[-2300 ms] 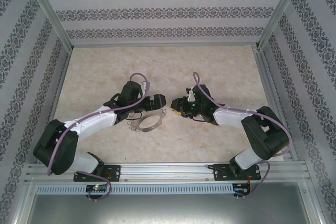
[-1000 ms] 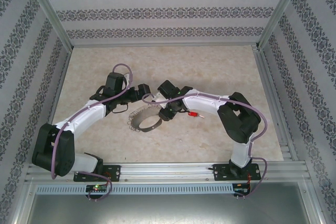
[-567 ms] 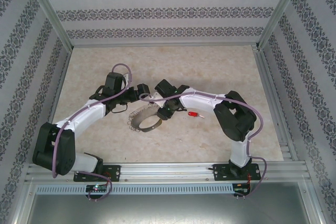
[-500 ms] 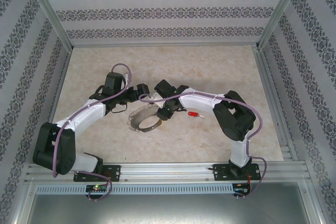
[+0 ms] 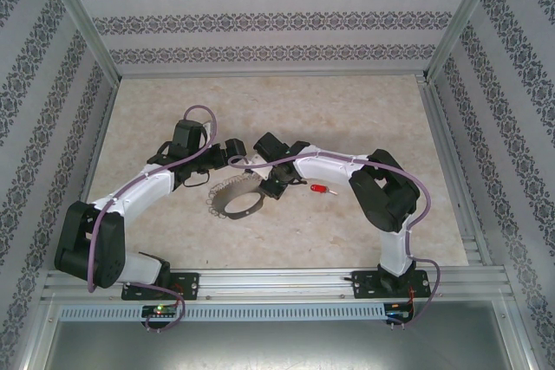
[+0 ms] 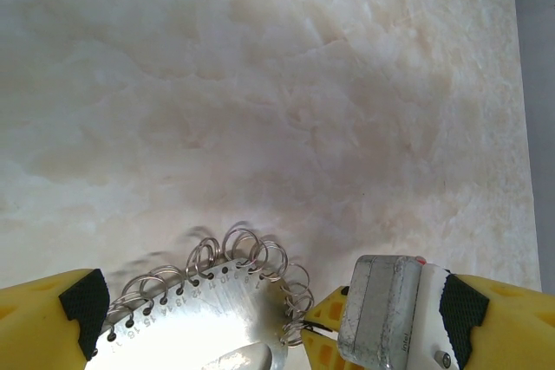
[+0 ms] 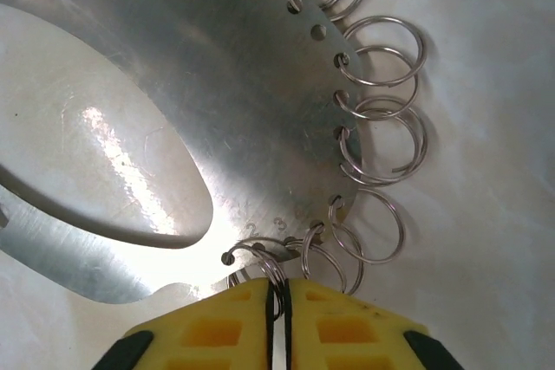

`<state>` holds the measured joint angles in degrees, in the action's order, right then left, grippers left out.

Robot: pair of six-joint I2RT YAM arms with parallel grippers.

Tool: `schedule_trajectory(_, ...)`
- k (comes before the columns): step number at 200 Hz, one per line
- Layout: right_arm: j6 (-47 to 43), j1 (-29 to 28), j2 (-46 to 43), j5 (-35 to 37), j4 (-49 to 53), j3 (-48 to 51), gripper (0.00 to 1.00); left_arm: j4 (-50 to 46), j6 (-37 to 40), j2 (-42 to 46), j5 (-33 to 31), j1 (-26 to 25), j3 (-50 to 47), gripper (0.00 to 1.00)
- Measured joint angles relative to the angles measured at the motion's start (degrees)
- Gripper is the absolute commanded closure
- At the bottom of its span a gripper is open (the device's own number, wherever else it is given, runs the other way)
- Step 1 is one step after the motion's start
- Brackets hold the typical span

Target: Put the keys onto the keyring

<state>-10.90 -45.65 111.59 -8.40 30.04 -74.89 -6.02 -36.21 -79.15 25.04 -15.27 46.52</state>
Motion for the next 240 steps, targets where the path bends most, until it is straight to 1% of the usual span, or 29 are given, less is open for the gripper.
schedule_trajectory(17,0.2,0.0,0.02,0.02,-0.02,0.0,1.0,0.02,-0.02,0.0,0.0,0.0,-0.02,0.0)
schedule_trajectory(108,0.15,-0.74,-2.38,0.31,-0.26,0.81,1.0,0.85,-0.04,0.42,1.7,0.0,-0.98,0.0)
schedule_trajectory(184,0.07,-0.72,-4.33,2.6,-0.39,1.38,1.0,2.19,-0.26,1.07,2.69,0.0,-1.95,0.0)
schedule_trajectory(221,1.14,-0.61,-5.88,2.54,-4.48,4.66,1.0,2.69,-0.42,1.11,4.2,0.0,-2.4,0.0)
schedule_trajectory(240,2.84,-0.44,-6.75,2.47,-8.41,7.15,1.0,3.85,-0.94,1.11,5.31,0.0,-3.37,0.0)
